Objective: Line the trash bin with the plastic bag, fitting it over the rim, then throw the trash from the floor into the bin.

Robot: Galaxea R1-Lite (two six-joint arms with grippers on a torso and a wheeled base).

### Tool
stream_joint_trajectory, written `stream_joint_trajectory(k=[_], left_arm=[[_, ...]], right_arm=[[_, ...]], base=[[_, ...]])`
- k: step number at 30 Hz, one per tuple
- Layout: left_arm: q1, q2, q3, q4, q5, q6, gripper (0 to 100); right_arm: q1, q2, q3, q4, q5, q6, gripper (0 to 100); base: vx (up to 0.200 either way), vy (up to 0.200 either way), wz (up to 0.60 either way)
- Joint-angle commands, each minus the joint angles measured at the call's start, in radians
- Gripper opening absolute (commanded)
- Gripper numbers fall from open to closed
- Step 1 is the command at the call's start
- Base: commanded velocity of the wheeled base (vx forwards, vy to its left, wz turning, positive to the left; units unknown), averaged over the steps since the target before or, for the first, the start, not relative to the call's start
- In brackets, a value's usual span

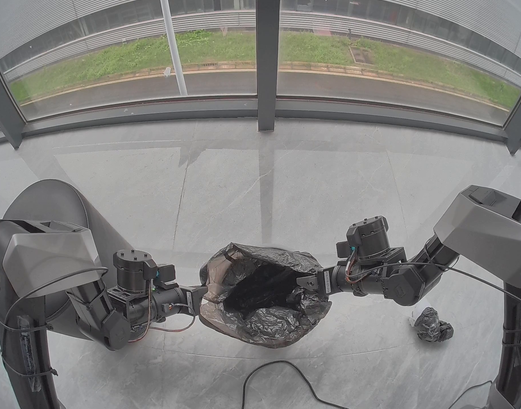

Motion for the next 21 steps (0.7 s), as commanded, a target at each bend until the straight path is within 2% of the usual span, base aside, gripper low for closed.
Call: stream_joint_trajectory(k=[1,4,5,12,21], left_arm=[[0.034,0.008,0.0,-0.003,-0.001,0.004,0],[0.037,0.016,-0.005,-0.006,0.001,0.004,0],[0.034,0.019,-0.006,-0.006,0.001,0.005,100],[-0.004,0.06,-0.04,-0.017,0.001,0.012,100],[0.002,0.074,-0.051,-0.044,0.003,0.012,100]], right_arm=[[0.021,0.0,0.003,-0.016,0.0,-0.001,100],[0.021,0.011,-0.002,-0.019,0.0,-0.001,100],[0.021,0.014,-0.002,-0.019,0.0,0.001,100],[0.013,0.011,0.0,-0.019,-0.003,0.001,100],[0.004,0.018,-0.025,-0.021,-0.004,0.004,100]], base=[[0.0,0.0,0.0],[0.0,0.0,0.0],[0.0,0.0,0.0],[0.0,0.0,0.0],[0.0,0.0,0.0]])
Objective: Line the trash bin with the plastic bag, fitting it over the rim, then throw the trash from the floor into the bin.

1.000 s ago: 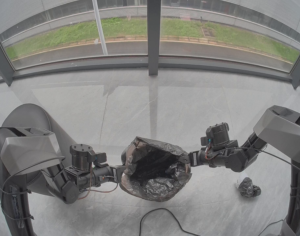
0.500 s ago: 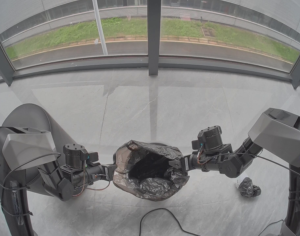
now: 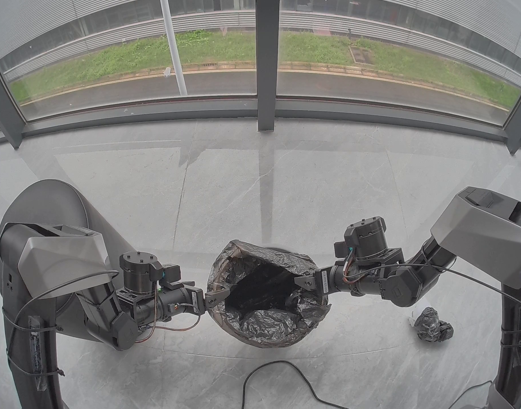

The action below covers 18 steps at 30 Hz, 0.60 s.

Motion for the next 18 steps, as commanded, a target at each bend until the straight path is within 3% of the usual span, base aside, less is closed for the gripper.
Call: stream_joint_trajectory(k=[1,11,14,18], left_arm=[[0.006,0.01,-0.013,0.0,0.003,0.0,100],[0.009,0.018,-0.025,-0.008,0.026,-0.003,100],[0.009,0.006,-0.019,-0.009,0.026,-0.002,100],[0.015,0.0,-0.015,-0.025,0.026,-0.002,100]], right_arm=[[-0.009,0.012,-0.031,-0.001,-0.001,0.004,100],[-0.052,0.073,-0.18,0.0,-0.012,0.007,100],[-0.073,0.107,-0.232,0.0,-0.061,0.008,100],[-0.087,0.114,-0.232,0.005,-0.075,0.008,100]], base=[[0.0,0.0,0.0],[0.0,0.0,0.0],[0.0,0.0,0.0],[0.0,0.0,0.0]])
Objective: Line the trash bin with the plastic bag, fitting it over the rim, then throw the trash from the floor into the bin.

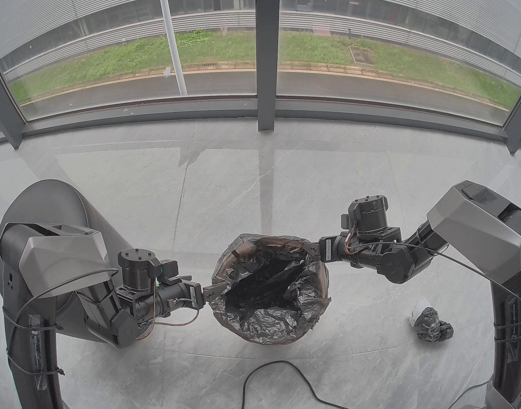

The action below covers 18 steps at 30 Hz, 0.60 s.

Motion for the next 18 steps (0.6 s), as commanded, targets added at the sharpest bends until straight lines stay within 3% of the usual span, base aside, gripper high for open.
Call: stream_joint_trajectory(k=[1,12,18], left_arm=[[0.003,-0.008,0.013,-0.008,0.0,0.002,100],[0.003,0.006,0.079,-0.08,-0.001,-0.001,100],[0.01,0.01,0.088,-0.088,-0.001,-0.001,100]], right_arm=[[-0.014,0.033,-0.015,0.001,-0.004,0.0,100],[0.01,-0.013,0.028,-0.004,-0.006,-0.003,100],[0.07,-0.07,0.107,-0.007,0.06,-0.008,100]], base=[[0.0,0.0,0.0],[0.0,0.0,0.0],[0.0,0.0,0.0]])
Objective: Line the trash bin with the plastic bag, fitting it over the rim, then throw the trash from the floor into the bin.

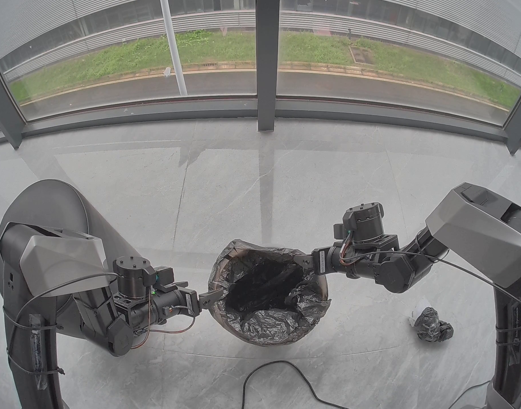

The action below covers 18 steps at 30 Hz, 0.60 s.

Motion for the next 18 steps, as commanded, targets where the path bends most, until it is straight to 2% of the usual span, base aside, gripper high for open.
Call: stream_joint_trajectory(k=[1,6,13,18], left_arm=[[0.003,0.006,0.005,-0.001,-0.001,-0.001,100],[0.001,0.006,0.009,-0.003,-0.001,-0.001,100],[0.014,0.007,0.038,-0.016,-0.004,-0.001,100],[0.015,0.014,0.058,-0.053,-0.004,-0.004,100]], right_arm=[[0.031,-0.044,0.041,-0.003,0.022,-0.005,100],[0.031,-0.035,0.064,-0.025,0.034,-0.023,100],[0.039,-0.031,0.108,-0.028,0.057,-0.175,100],[0.038,0.004,0.059,-0.051,0.054,-0.19,100]], base=[[0.0,0.0,0.0],[0.0,0.0,0.0],[0.0,0.0,0.0],[0.0,0.0,0.0]])
